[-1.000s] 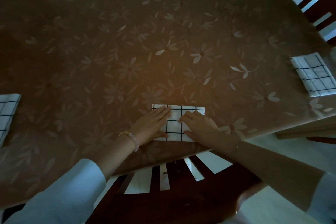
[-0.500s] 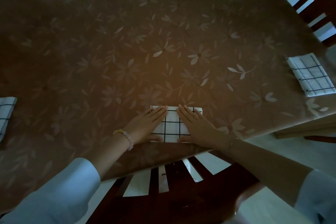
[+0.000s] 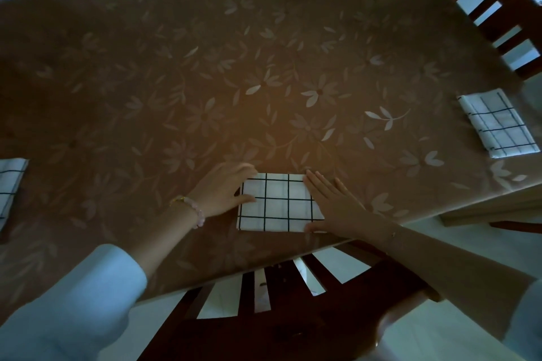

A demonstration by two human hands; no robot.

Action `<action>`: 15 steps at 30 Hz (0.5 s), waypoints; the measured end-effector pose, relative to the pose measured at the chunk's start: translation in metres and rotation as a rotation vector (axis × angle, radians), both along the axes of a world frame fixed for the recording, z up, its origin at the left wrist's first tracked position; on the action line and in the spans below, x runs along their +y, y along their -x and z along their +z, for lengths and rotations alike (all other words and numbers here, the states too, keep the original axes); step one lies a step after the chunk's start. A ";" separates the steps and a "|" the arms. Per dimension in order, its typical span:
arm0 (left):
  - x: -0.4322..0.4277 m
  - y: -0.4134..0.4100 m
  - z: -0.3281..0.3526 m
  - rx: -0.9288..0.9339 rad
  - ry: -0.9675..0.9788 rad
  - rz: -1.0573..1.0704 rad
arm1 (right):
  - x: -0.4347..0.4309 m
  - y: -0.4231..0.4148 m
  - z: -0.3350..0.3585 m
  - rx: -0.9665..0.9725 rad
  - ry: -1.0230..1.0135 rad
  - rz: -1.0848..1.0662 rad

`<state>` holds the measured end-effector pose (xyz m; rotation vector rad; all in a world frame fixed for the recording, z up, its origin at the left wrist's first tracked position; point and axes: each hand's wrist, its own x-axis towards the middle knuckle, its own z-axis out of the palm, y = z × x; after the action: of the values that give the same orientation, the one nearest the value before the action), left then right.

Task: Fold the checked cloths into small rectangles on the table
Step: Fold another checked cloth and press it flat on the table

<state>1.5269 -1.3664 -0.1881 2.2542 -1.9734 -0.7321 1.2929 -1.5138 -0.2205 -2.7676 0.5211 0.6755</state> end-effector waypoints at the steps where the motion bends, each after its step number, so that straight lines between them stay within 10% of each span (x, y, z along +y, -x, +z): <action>1: -0.006 0.001 -0.001 -0.011 0.019 0.017 | 0.001 0.000 0.002 0.003 -0.008 -0.009; 15: -0.045 0.009 0.006 0.301 -0.243 0.264 | 0.004 -0.006 0.014 -0.194 -0.263 -0.301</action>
<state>1.5176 -1.4117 -0.1819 2.2986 -1.4887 -1.2453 1.2992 -1.5095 -0.2068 -2.4083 0.7282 0.3716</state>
